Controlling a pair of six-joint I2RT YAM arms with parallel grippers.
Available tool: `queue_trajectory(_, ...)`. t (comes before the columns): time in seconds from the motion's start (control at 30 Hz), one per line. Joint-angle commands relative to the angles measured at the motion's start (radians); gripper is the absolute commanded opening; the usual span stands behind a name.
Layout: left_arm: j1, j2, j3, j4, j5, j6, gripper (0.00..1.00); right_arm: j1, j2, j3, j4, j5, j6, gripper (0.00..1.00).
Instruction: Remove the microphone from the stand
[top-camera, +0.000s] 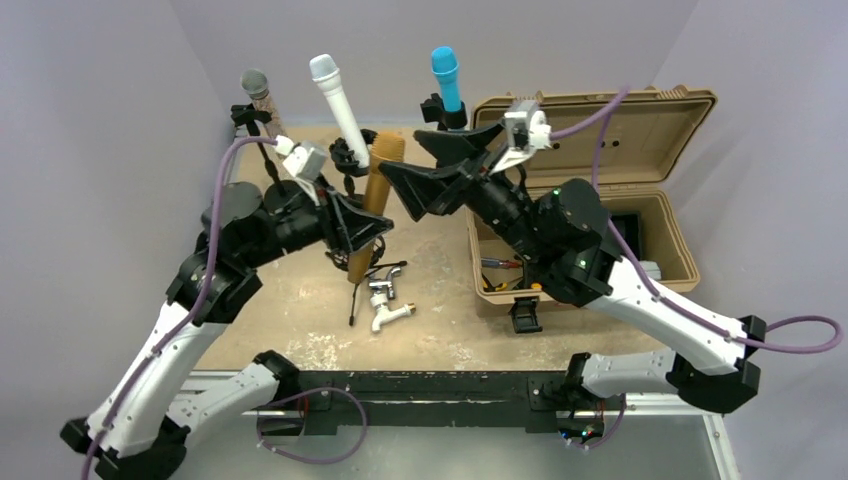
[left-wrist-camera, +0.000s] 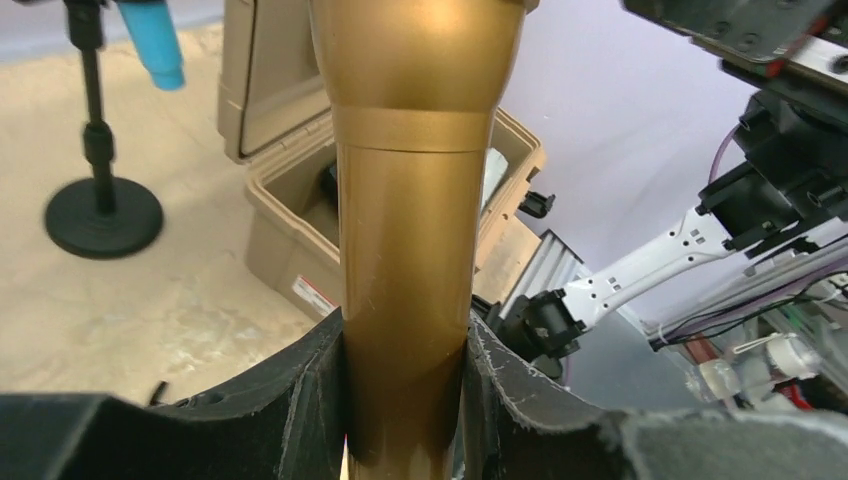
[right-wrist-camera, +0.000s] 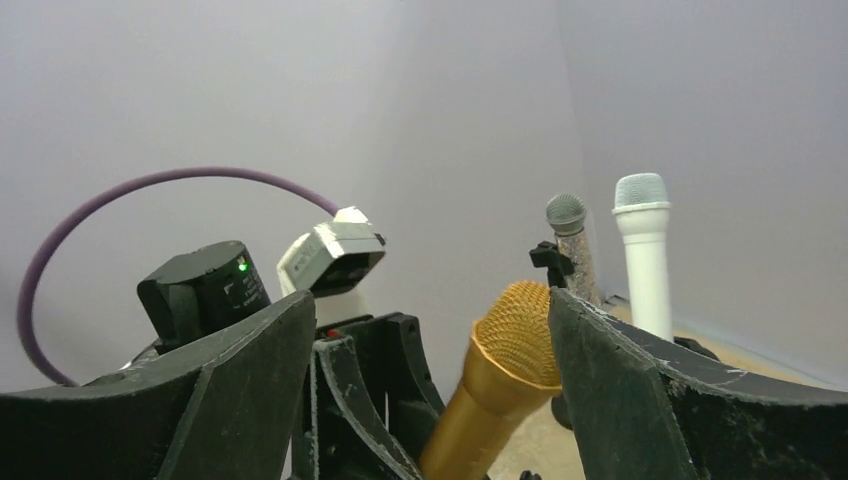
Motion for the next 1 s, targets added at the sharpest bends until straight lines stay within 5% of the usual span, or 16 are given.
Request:
queue_trajectory(0.0, -0.19, 0.086, 0.105, -0.099, -0.391, -0.126, 0.0, 0.001, -0.116, -0.06, 0.091, 0.097, -0.023, 0.84)
queue_trajectory(0.07, -0.267, 0.132, 0.113, -0.104, -0.49, -0.204, 0.0, 0.001, -0.156, -0.091, 0.104, 0.133, -0.022, 0.84)
queue_trajectory(0.23, -0.526, 0.262, 0.16, -0.25, -1.022, -0.405, 0.0, 0.002, -0.269, -0.162, 0.111, 0.242, -0.016, 0.83)
queue_trajectory(0.5, -0.67, 0.601, 0.219, -0.559, -1.31, -0.761, 0.0, 0.001, -0.429, -0.268, 0.153, 0.358, -0.008, 0.81)
queue_trajectory(0.63, -0.678, 0.767, 0.332, -0.78, -1.306, -0.97, 0.0, 0.001, -0.453, -0.271, 0.13, 0.374, -0.006, 0.81)
queue_trajectory(0.97, -0.638, 0.978, 0.297, -0.594, -1.1, -0.919, 0.0, 0.001, -0.482, -0.287, 0.11, 0.386, 0.008, 0.81)
